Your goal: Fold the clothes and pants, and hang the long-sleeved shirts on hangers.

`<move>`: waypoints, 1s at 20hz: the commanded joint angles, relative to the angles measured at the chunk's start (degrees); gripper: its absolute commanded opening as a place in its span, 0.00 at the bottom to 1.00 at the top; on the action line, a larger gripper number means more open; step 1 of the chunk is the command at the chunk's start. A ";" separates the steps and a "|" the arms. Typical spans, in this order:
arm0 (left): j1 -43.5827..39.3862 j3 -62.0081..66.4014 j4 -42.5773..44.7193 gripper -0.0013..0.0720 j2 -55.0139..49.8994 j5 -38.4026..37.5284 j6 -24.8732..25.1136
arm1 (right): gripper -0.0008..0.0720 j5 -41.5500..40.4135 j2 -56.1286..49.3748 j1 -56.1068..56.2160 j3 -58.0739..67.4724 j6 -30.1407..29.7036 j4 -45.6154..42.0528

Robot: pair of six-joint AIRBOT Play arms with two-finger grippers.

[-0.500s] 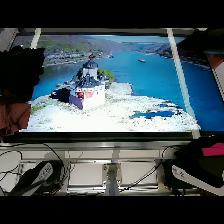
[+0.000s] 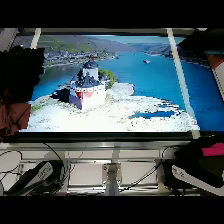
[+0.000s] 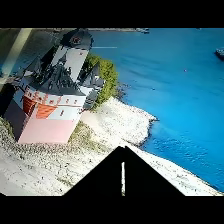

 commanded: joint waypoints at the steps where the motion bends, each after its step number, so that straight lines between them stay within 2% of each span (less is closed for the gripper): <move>1: 4.46 -3.21 1.33 0.87 -1.77 -1.46 -5.51 | 0.03 0.00 0.02 0.07 -0.02 0.02 0.02; 4: 8.02 -10.14 0.92 0.87 -1.73 3.28 -5.81 | 0.03 0.02 0.02 0.07 -0.02 0.02 0.02; 9: 9.62 -19.10 -0.61 0.87 -2.71 17.25 -8.48 | 0.03 0.00 0.02 0.07 -0.02 0.02 0.02; 14: 9.66 -19.61 1.07 0.86 -10.16 19.96 -10.49 | 0.03 0.02 0.02 0.07 -0.02 0.02 0.02; 16: 9.73 -19.58 4.02 0.86 -12.09 22.40 -14.25 | 0.03 0.02 0.02 0.07 -0.02 0.02 0.02; 19: 9.84 -19.56 5.20 0.47 -12.48 25.05 -15.87 | 0.03 0.02 0.02 0.07 -0.02 0.02 0.02; 20: 9.81 -19.54 5.18 0.24 -12.33 24.98 -15.87 | 0.03 0.02 0.02 0.07 -0.02 0.02 0.02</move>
